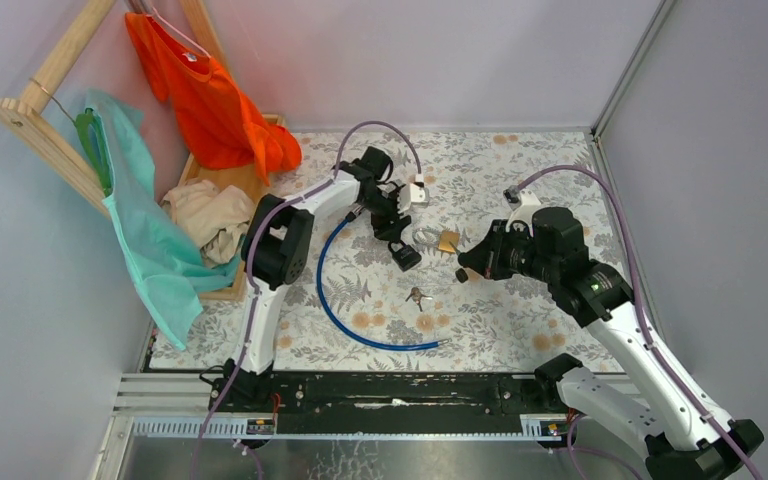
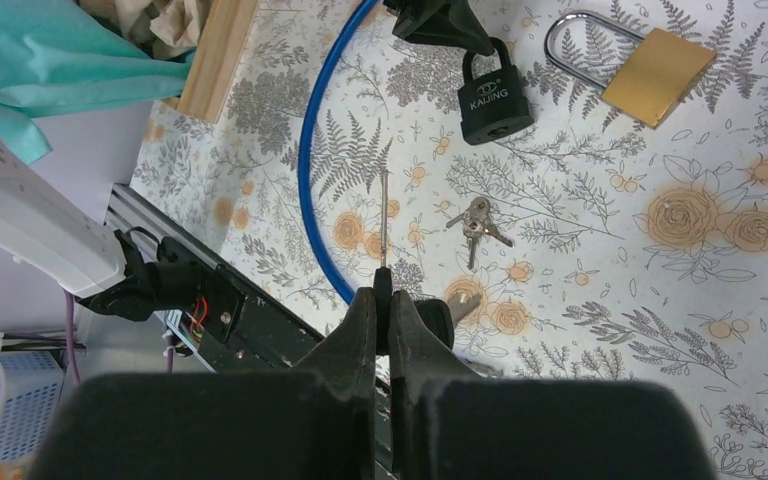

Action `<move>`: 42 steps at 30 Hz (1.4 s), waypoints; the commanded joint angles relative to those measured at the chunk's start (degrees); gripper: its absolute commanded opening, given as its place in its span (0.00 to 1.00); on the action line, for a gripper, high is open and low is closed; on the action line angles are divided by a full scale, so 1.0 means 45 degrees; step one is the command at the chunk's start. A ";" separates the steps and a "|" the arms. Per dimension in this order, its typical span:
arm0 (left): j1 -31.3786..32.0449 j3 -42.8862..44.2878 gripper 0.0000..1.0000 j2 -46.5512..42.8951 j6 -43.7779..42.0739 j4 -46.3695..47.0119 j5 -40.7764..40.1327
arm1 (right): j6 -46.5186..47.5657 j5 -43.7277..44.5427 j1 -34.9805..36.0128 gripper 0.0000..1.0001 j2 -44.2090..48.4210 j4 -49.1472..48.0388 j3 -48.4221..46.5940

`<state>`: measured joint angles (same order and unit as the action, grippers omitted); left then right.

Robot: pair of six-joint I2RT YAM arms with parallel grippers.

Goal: Unlock with the key

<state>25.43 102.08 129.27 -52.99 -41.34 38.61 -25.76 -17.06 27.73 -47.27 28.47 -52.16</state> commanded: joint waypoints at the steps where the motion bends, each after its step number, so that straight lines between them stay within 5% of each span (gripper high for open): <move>1: 0.0320 -0.0914 0.68 -0.0106 0.0332 0.2218 -0.1313 | -0.0071 0.0061 -0.0040 0.00 -0.0078 -0.0440 0.0060; 15: 0.0441 -0.4046 0.70 -0.2453 -0.1300 0.1575 -0.2147 | -0.0047 -0.0414 -0.0047 0.00 0.0002 -0.0937 0.0346; 33: 0.0726 -0.2835 0.53 -0.1495 -0.0328 0.0789 -0.1518 | -0.0134 -0.0747 -0.0045 0.00 0.0032 -0.1291 0.0429; 42: 0.0851 -0.3002 0.15 -0.1674 -0.1734 -0.0227 -0.1595 | -0.0028 -0.0429 -0.0048 0.00 0.0168 -0.0755 0.0136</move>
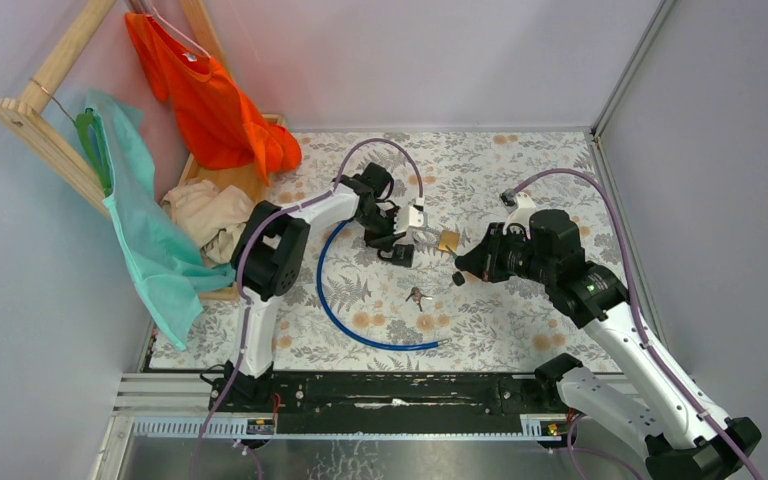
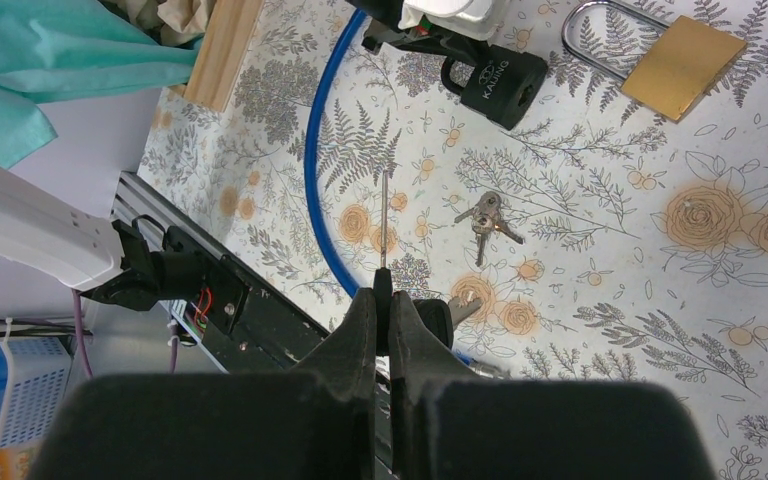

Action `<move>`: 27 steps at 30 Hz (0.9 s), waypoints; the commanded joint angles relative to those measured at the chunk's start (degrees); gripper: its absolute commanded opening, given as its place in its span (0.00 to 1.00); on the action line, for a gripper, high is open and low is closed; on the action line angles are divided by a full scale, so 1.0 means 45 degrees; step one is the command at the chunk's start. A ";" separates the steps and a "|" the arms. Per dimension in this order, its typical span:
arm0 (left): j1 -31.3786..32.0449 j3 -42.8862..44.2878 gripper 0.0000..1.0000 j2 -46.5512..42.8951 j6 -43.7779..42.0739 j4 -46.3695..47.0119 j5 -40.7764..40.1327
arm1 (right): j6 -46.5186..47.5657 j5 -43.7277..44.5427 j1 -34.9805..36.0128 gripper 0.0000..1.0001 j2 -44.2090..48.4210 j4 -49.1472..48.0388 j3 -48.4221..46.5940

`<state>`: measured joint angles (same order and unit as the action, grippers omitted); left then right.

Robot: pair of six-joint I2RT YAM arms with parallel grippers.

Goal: Unlock with the key

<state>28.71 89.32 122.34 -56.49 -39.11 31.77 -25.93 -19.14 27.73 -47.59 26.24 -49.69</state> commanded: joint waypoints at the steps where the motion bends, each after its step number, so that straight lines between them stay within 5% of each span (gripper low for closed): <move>1: 0.0165 -0.0313 0.11 -0.0437 -0.1174 -0.0725 -0.0242 | 0.0019 0.0092 -0.0038 0.00 0.0254 -0.0188 -0.0436; 3: 0.0263 -0.0586 0.00 -0.1312 -0.1614 -0.0723 -0.0555 | 0.0021 0.0142 -0.0047 0.00 0.0258 -0.0148 -0.0528; 9: 0.0411 -0.1423 0.00 -0.5263 -0.4335 -0.1059 -0.0151 | -0.0024 -0.0179 -0.0035 0.00 0.0144 -0.0433 -0.0737; 15: 0.0398 -0.1747 0.00 -0.7772 -0.6173 -0.1671 0.2133 | 0.0165 -0.0493 -0.0048 0.00 0.0205 -0.0634 -0.0839; 24: 0.1088 -0.7373 0.00 -1.3116 -0.6259 0.7700 0.3138 | 0.0582 -0.1489 -0.0048 0.00 0.0779 -0.1077 -0.0762; 27: 0.1246 -0.7414 0.00 -1.3253 -0.7011 0.5654 0.3202 | 0.0591 -0.1485 -0.0048 0.00 0.0786 -0.0983 -0.0747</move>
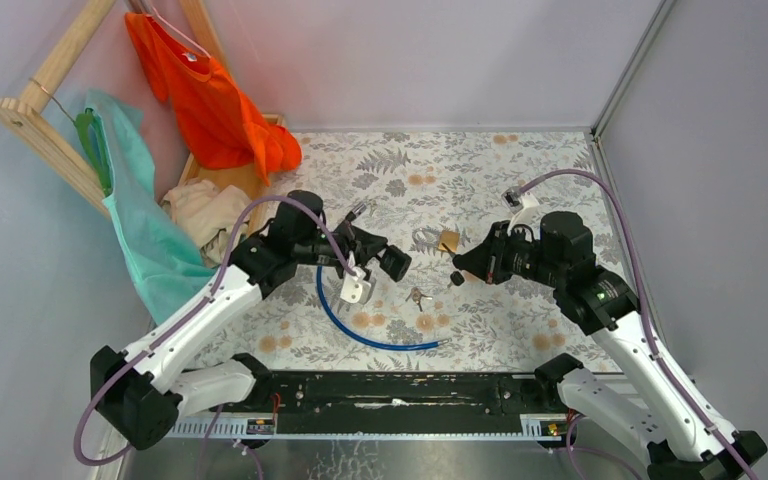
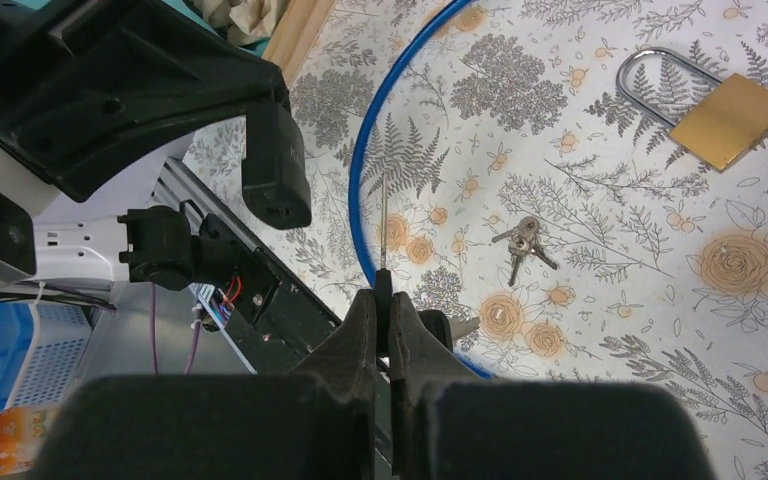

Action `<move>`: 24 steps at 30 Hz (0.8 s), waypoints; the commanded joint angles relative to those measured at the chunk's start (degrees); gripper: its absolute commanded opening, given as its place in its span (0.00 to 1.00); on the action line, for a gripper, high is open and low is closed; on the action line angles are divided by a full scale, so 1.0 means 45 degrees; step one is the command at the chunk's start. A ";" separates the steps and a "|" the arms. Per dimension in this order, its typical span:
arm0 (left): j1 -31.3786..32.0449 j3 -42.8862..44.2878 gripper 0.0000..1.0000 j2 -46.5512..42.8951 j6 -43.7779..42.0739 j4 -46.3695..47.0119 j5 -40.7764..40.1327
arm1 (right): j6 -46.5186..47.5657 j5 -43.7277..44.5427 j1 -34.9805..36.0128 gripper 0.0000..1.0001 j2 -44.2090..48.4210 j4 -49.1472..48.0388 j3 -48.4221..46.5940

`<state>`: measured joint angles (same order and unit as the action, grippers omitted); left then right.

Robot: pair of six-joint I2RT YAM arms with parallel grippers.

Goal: Unlock with the key

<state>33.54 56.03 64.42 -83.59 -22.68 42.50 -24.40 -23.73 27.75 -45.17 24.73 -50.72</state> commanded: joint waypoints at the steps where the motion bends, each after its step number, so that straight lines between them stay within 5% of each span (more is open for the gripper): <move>1: 0.0243 0.0485 0.00 -0.0136 -0.1025 0.0599 0.0595 | 0.0245 -0.0442 -0.0053 0.00 0.0220 -0.0583 -0.0539; 7: 0.0436 0.2811 0.00 0.2381 0.3058 -0.4227 -0.2764 | 0.0221 -0.0071 -0.0048 0.00 0.0126 -0.0204 -0.0733; 12: -0.0673 0.3057 0.00 0.4728 0.5770 -0.6078 -0.4780 | 0.0213 0.0014 -0.0048 0.00 0.0004 -0.0086 -0.0833; 24: -0.2326 0.1046 0.04 0.6690 0.6438 -0.3802 -0.6556 | 0.0048 -0.0057 -0.0051 0.00 -0.0142 -0.0200 -0.0936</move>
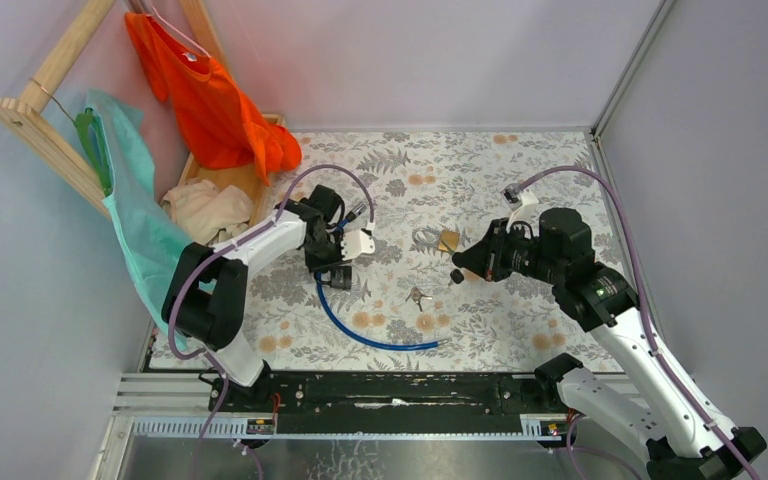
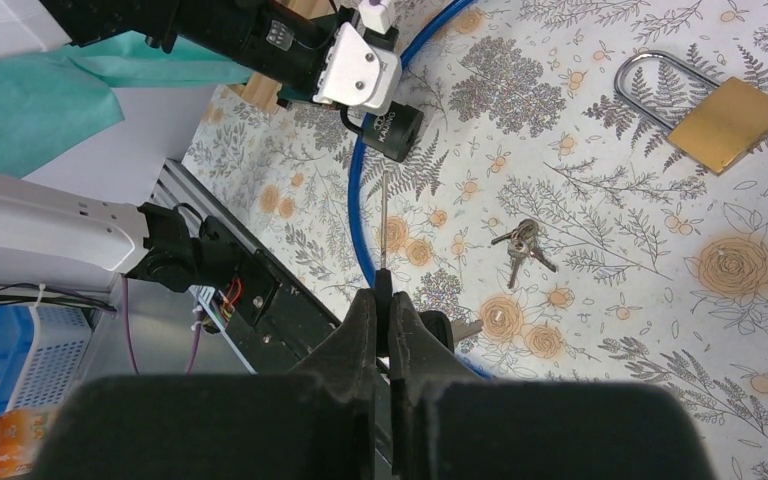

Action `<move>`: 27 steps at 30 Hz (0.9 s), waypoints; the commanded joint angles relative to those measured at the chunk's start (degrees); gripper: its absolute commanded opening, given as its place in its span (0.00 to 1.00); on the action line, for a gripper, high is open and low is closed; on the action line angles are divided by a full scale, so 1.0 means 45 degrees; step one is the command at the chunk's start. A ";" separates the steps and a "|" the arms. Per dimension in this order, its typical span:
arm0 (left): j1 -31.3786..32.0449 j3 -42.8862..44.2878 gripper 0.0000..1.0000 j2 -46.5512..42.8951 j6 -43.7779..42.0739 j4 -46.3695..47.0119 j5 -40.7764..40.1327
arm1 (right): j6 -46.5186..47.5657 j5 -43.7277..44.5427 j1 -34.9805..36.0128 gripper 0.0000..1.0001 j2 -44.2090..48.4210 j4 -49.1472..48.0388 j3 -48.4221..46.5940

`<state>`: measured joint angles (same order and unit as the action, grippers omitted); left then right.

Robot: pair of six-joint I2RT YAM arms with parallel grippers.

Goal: Unlock with the key

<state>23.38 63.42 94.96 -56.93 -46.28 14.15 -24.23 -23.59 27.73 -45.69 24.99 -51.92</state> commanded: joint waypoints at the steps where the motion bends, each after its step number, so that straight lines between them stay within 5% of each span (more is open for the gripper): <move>1: -0.0059 -0.0807 0.06 -0.0099 0.0552 0.1748 -0.0264 | -0.0005 -0.0115 -0.0043 0.00 -0.0040 -0.0278 -0.0684; 13: -0.0078 -0.1703 0.67 -0.1311 -0.0703 0.2892 -0.0821 | -0.0094 -0.0125 -0.0036 0.00 -0.0183 -0.0104 -0.0958; 27: -0.0225 -0.3468 0.74 -0.3952 -0.8681 0.0198 0.1781 | 0.0012 -0.0050 -0.0048 0.00 -0.0298 -0.0201 -0.0928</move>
<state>22.76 50.02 76.47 -82.30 -41.30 18.83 -24.27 -23.59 27.73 -47.11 25.06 -53.52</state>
